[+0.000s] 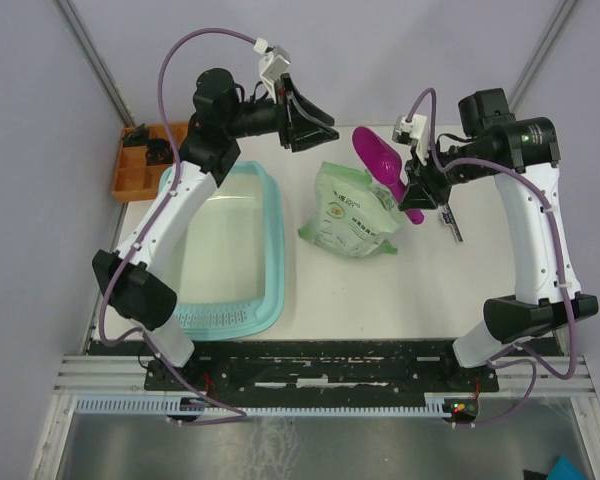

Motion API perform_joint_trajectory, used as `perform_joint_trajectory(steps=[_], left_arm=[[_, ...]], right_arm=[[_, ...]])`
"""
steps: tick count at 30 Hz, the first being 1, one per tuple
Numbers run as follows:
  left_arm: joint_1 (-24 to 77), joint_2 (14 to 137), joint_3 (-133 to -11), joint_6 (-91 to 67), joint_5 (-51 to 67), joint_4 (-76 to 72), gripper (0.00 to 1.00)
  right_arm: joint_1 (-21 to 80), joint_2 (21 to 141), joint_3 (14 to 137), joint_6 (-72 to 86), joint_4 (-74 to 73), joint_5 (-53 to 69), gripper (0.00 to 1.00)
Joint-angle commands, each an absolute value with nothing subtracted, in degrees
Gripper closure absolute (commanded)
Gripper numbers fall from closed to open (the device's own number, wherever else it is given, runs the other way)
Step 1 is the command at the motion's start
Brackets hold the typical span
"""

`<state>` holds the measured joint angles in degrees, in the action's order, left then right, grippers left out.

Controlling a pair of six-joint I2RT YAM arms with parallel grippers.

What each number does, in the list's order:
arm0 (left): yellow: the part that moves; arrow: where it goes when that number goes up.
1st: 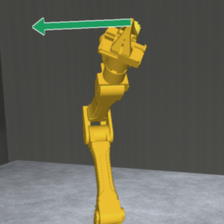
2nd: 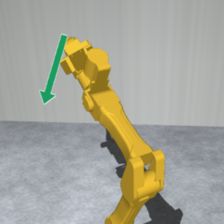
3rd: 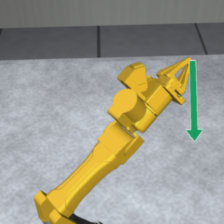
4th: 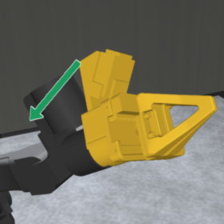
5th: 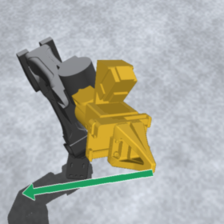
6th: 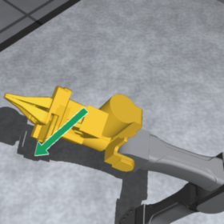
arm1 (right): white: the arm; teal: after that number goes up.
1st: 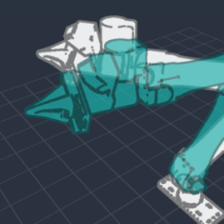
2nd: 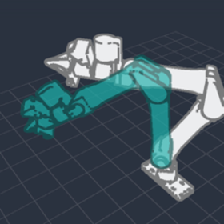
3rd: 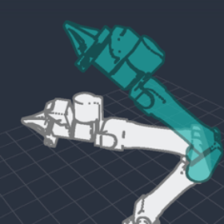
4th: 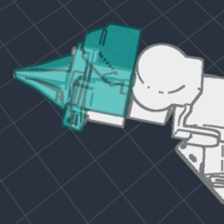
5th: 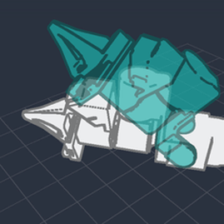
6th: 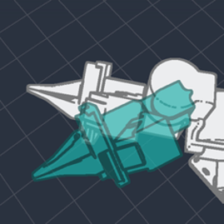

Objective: Fill the litter box with clean litter
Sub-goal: Pick up the spatula from the center of the board.

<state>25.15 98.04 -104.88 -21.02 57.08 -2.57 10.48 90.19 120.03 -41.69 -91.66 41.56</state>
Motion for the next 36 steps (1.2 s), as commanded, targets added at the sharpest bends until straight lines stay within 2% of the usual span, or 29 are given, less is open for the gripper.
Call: perform_joint_trajectory(steps=[1, 29, 36], left_arm=[[25.22, 92.11, -103.24, -16.77, 57.20, 0.00, 0.41], [26.68, 93.47, -106.77, -15.65, 57.66, 3.90, 0.41], [26.71, 93.08, -106.67, -14.87, 54.81, 4.07, 0.38]], right_arm=[[11.80, 90.09, 121.85, -40.10, -100.85, 43.51, 0.98], [18.91, 93.72, 125.88, -37.97, -100.47, 40.94, 0.98], [19.08, 91.80, 123.68, -32.98, -94.10, 34.46, 0.98]])
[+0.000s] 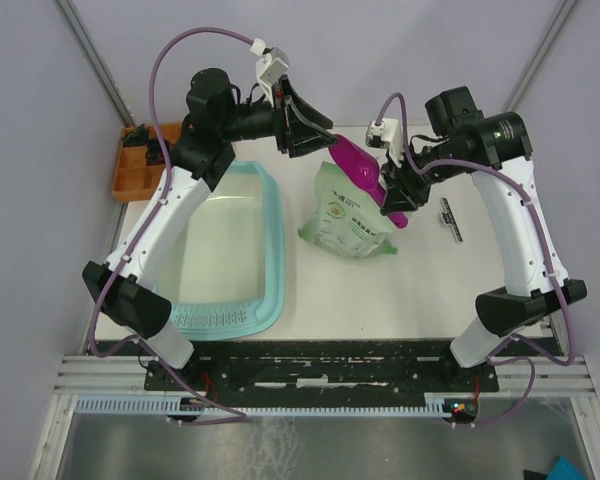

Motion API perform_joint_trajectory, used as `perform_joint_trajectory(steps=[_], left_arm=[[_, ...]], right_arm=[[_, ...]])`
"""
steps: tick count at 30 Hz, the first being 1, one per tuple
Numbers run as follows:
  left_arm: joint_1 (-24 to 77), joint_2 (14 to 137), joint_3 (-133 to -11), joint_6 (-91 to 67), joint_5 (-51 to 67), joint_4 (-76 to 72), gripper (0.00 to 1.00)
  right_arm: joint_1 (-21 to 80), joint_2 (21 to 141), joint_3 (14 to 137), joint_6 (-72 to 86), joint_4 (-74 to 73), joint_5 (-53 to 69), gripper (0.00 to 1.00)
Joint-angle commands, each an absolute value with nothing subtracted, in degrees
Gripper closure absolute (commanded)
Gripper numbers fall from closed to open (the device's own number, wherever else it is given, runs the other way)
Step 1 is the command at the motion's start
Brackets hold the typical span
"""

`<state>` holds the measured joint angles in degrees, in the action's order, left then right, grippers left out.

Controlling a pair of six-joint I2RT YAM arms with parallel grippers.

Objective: Fill the litter box with clean litter
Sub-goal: Pick up the spatula from the center of the board.

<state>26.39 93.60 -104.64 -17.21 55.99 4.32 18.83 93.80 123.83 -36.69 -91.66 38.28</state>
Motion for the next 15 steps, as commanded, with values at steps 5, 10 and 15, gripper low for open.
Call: perform_joint_trajectory(steps=[5, 10, 15], left_arm=[[26.76, 93.54, -106.18, -15.72, 56.34, 4.07, 0.37], [26.85, 93.72, -106.15, -15.52, 56.77, 4.28, 0.37], [26.96, 94.35, -106.15, -15.08, 56.71, 5.19, 0.37]], right_arm=[[19.09, 91.40, 122.56, -34.12, -95.46, 36.24, 0.98], [19.11, 92.03, 124.32, -34.24, -95.83, 37.35, 0.98], [19.12, 93.09, 126.56, -34.53, -96.54, 38.46, 0.98]])
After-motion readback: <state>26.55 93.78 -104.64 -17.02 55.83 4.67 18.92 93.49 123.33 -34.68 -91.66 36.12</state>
